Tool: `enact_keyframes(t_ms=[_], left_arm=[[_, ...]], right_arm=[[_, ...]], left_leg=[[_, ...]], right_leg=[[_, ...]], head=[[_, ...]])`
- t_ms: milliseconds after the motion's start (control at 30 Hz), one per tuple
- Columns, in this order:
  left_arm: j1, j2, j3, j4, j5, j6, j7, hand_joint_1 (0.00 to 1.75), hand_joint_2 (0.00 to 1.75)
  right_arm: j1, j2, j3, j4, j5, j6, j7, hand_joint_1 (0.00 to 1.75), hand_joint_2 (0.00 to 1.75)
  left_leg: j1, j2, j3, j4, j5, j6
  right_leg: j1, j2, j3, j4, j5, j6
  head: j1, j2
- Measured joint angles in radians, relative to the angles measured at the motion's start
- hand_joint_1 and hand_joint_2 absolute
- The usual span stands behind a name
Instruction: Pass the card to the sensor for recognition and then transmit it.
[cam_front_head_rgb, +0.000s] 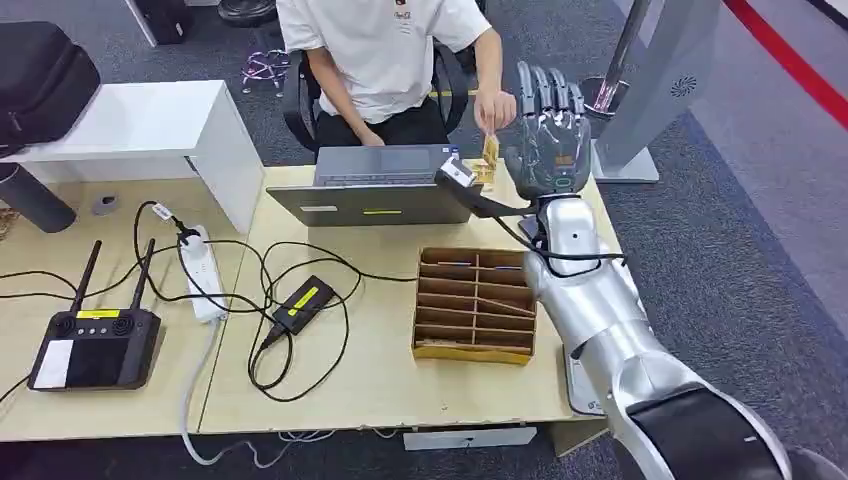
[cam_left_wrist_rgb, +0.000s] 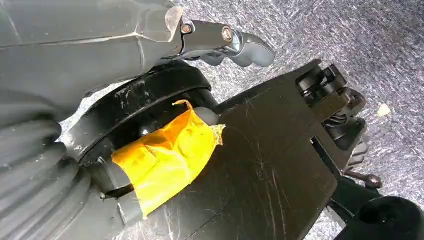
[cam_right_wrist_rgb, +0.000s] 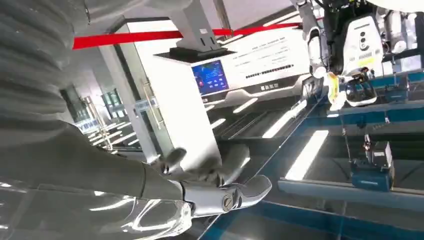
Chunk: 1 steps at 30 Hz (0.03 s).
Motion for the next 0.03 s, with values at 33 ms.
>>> enact_keyframes(t_ms=[33], left_arm=[[0.0, 0.0, 0.0, 0.0, 0.003, 0.0, 0.0, 0.0, 1.75]], right_arm=[[0.0, -0.004, 0.0, 0.0, 0.0, 0.0, 0.0, 0.0, 1.75]], left_leg=[[0.0, 0.0, 0.0, 0.0, 0.0, 0.0]], right_leg=[[0.0, 0.0, 0.0, 0.0, 0.0, 0.0]], head=[[0.0, 0.0]])
